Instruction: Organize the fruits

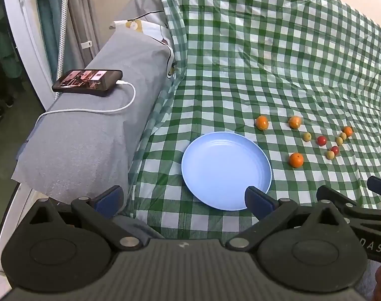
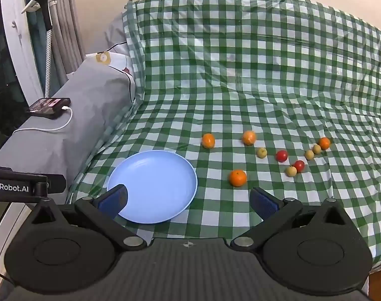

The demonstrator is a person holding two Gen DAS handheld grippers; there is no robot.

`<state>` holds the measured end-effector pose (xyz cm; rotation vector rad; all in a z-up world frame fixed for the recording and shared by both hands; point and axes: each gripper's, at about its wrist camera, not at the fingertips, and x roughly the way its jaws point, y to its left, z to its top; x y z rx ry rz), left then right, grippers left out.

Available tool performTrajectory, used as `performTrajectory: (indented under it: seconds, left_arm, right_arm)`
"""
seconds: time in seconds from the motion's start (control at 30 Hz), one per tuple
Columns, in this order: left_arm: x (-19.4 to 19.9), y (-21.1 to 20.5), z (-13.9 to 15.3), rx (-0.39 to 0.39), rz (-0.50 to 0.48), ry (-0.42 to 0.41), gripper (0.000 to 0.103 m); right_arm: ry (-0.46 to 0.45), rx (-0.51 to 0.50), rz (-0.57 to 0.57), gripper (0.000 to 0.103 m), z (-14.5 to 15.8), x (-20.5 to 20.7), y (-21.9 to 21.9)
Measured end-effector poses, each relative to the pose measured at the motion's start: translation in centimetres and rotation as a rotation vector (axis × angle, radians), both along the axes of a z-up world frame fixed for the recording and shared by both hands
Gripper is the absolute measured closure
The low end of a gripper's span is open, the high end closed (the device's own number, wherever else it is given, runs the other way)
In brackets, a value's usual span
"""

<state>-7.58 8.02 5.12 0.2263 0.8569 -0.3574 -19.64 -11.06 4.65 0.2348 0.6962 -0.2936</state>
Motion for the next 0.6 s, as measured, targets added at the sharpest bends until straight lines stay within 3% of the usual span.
performTrajectory:
  seconds: [0.47,0.6]
  left_arm:
    - [-0.2,-0.3,-0.1,0.013,-0.018,-0.004,0.000]
    - [-0.2,-0.3,-0.1,0.012,-0.017,-0.003,0.000]
  right_arm:
    - [0.009,-0.010,0.017,0.000,0.4,1.7,1.1]
    - [-0.023,-0.012,-0.006,0.001,-0.4,0.9,1.1]
